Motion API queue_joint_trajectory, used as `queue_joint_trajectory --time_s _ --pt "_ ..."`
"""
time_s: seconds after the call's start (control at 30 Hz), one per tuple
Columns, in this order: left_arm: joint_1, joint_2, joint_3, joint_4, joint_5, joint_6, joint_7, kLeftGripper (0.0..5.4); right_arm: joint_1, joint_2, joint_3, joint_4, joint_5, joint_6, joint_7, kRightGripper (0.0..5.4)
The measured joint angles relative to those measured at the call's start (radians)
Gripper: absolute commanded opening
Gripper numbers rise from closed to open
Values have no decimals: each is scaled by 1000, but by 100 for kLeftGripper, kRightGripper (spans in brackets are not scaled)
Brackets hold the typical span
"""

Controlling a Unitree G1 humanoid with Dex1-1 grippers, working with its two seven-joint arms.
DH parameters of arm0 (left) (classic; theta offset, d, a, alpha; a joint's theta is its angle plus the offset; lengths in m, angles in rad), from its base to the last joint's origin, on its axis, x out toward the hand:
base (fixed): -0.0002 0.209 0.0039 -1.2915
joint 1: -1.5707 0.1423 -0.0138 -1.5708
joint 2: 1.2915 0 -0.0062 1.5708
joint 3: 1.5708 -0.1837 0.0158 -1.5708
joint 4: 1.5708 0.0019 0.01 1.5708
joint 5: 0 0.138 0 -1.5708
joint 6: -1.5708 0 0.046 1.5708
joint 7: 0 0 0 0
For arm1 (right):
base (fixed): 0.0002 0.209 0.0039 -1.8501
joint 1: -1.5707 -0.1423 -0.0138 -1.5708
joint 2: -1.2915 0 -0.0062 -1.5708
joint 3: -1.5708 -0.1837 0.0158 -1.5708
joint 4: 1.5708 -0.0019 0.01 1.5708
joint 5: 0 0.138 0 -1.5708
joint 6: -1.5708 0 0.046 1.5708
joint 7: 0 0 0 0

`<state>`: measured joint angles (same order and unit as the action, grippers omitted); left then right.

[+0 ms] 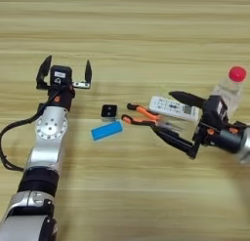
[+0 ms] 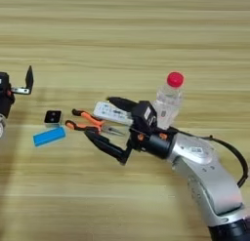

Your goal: Move the objects on the table

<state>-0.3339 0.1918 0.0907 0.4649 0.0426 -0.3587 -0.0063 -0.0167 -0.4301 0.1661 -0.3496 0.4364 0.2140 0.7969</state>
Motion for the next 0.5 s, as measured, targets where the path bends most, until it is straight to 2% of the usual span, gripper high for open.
queue_joint_trajectory --time_s 0.27,0.5 --pt "0 0 0 1 0 0 0 540 -2 6 24 54 -55 6 -10 536" --pt "-1 0 0 6 0 0 0 540 -7 6 47 111 -89 63 -25 536"
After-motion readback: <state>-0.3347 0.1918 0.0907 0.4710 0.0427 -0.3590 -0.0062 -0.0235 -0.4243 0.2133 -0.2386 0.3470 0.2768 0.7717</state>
